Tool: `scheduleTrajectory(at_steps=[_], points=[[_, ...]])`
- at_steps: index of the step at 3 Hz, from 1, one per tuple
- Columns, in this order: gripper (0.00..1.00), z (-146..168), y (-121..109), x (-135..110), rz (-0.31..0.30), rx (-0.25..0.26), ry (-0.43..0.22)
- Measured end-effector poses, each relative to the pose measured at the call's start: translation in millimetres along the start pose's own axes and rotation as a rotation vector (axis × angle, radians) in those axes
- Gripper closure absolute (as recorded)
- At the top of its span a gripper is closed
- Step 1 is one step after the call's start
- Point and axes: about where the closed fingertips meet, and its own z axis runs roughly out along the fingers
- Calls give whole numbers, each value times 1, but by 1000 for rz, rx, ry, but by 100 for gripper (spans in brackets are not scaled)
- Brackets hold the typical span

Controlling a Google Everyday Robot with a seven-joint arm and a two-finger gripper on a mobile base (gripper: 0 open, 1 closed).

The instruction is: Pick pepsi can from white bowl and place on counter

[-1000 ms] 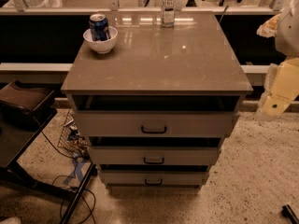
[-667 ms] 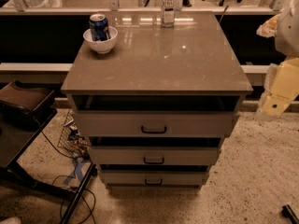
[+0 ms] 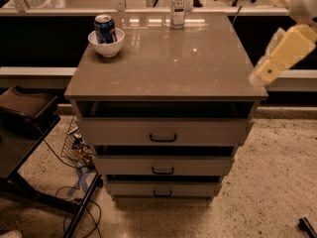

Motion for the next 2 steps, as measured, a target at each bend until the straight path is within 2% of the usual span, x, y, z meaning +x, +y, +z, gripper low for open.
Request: scheduleTrajectory(at_steps=[1, 2], points=[[0, 18, -51, -45, 27, 82, -361], [0, 22, -84, -88, 29, 158, -620]])
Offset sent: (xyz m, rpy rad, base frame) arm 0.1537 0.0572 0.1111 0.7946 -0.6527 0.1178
